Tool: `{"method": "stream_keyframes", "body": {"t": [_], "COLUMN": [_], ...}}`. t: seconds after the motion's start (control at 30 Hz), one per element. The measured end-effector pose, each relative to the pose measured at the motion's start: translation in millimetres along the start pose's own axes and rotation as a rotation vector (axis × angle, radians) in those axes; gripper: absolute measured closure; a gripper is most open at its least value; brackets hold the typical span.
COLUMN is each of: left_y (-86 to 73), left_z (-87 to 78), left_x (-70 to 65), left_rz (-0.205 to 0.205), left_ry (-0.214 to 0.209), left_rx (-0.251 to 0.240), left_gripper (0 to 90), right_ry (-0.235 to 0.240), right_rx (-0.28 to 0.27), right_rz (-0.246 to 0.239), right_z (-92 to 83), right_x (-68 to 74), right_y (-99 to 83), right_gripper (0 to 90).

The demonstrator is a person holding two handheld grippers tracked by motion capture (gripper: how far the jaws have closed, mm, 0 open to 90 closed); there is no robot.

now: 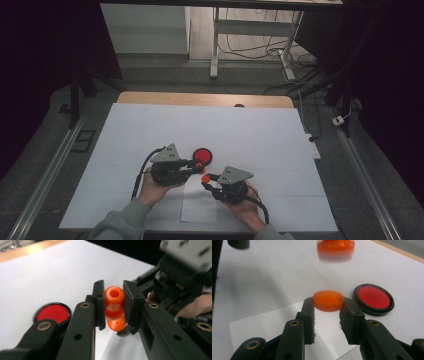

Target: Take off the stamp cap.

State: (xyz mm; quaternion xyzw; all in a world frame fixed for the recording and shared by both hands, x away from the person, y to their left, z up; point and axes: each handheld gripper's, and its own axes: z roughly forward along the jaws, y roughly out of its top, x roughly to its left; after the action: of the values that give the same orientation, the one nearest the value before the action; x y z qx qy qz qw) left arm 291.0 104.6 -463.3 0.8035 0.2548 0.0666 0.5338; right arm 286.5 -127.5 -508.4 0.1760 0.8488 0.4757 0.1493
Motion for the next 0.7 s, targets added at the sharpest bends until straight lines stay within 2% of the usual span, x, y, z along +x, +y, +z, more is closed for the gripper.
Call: {"method": "stream_keyframes", "body": {"t": [0.07,0.13,0.33,0.53,0.7], "left_y": [1.1,0.6,-1.5,-3.8,-4.7], "left_z": [1.7,1.8,3.3,7.3,7.0], "left_x": [-1.2,-0.5,3.7,5.3,6.7], "left_rz": [0.002,-0.005,-0.025,-0.034,-0.041], "left_ry": [-0.007,-0.012,-0.037,-0.063,-0.066], "left_rx": [0.000,0.007,0.019,0.042,0.043], "left_gripper": [72.8,72.8,72.7,72.6,72.6], "right_ry": [-0.008,-0.006,-0.004,-0.010,-0.018], "right_rx": [0.007,-0.003,-0.001,-0.025,-0.026], "right_rz": [0.000,0.020,0.023,0.045,0.053], "right_z": [-1.1,-2.3,-3.4,-10.7,-17.3], "right_x": [-0.6,-2.5,-4.0,-10.4,-14.5], "right_y": [-2.8,-4.4,-5.2,-7.2,-10.0], "right_gripper": [65.0,65.0,64.9,64.9,64.9]}}
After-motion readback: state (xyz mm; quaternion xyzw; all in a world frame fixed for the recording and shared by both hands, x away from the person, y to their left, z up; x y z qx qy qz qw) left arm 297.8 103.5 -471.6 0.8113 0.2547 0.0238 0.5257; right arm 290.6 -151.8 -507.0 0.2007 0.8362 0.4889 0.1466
